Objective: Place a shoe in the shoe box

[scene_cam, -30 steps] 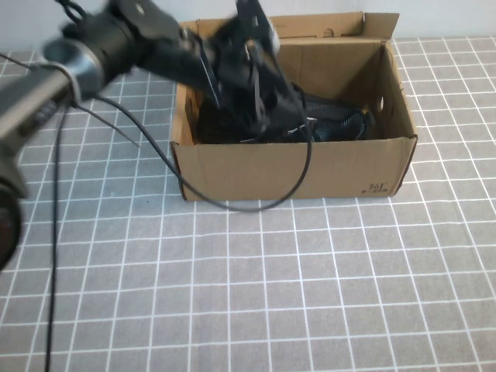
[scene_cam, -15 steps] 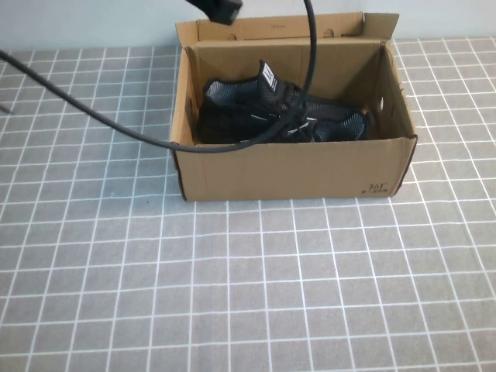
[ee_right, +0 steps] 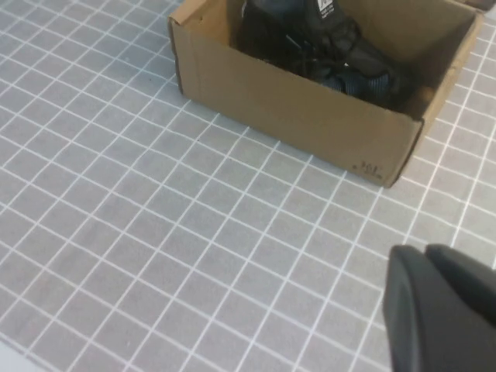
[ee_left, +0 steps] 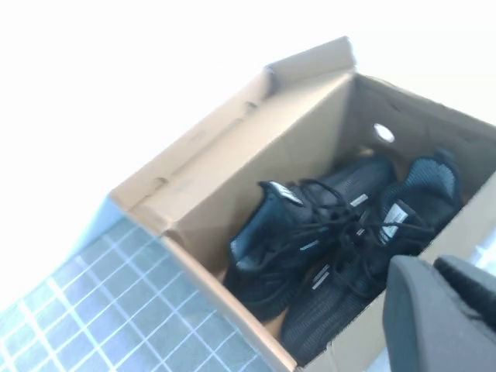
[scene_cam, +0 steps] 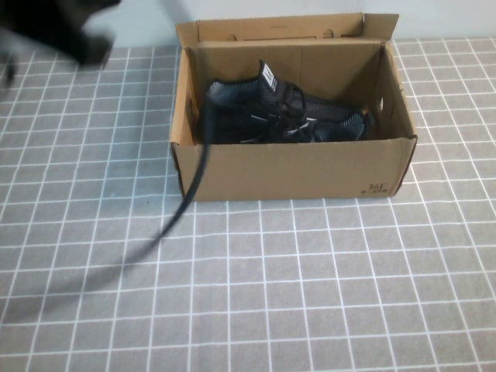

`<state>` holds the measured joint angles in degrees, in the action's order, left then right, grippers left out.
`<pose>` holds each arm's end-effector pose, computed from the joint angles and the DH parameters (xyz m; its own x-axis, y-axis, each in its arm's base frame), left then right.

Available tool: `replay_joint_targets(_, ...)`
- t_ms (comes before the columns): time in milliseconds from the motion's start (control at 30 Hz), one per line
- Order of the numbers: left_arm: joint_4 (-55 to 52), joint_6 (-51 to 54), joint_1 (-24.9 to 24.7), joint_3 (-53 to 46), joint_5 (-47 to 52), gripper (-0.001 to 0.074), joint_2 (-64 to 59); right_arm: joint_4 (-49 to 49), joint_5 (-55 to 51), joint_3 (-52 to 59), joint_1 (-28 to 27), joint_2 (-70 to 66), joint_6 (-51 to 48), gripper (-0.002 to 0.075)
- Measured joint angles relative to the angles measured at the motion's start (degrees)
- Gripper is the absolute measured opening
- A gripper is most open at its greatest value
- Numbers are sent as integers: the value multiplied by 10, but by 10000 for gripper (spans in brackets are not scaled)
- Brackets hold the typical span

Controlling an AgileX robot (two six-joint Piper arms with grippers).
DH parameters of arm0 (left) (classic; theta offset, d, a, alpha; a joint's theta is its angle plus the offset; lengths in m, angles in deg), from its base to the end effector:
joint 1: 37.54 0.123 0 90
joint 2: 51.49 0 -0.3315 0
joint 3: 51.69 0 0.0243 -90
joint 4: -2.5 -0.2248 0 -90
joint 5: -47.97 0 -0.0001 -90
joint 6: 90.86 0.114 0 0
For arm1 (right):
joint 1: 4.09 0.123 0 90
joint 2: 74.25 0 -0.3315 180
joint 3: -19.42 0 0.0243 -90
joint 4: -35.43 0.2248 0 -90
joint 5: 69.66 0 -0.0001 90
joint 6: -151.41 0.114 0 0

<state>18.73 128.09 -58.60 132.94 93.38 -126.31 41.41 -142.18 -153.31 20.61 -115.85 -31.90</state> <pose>0.1954 -0.0996 0.4957 -0.1028 0.5229 -0.8462 0.6404 0.6857 0.3459 -0.0026 0.0113 0.4502 -0.4589 -0.2399 -0.8555 -0.5052 0.8625 0.0291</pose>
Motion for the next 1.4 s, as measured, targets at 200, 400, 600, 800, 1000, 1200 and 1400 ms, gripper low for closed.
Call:
replay_joint_targets(200, 47, -38, 0, -288, -207, 1, 232, -7, -5, 105, 0, 135, 26, -17)
replay_joint_targets(400, 99, -43, 0, -515, -329, 0, 436, -6, 113, 231, 0, 231, 54, -16)
replay_joint_targets(600, 125, -43, 0, -689, -420, 0, 578, -4, 370, 383, 0, 297, 57, -16)
replay_joint_targets(800, 132, -43, 0, -818, -448, 0, 632, 3, 625, 517, 0, 303, 57, -16)
replay_joint_targets(1000, 134, -43, 0, -844, -369, 0, 632, 6, 741, 587, 0, 301, 57, -17)
replay_joint_targets(1200, 130, -43, 0, -844, -298, 0, 632, 8, 734, 617, 0, 301, 57, -16)
replay_joint_targets(1400, 130, -43, 0, -844, -287, 0, 632, 8, 706, 647, 0, 301, 57, -16)
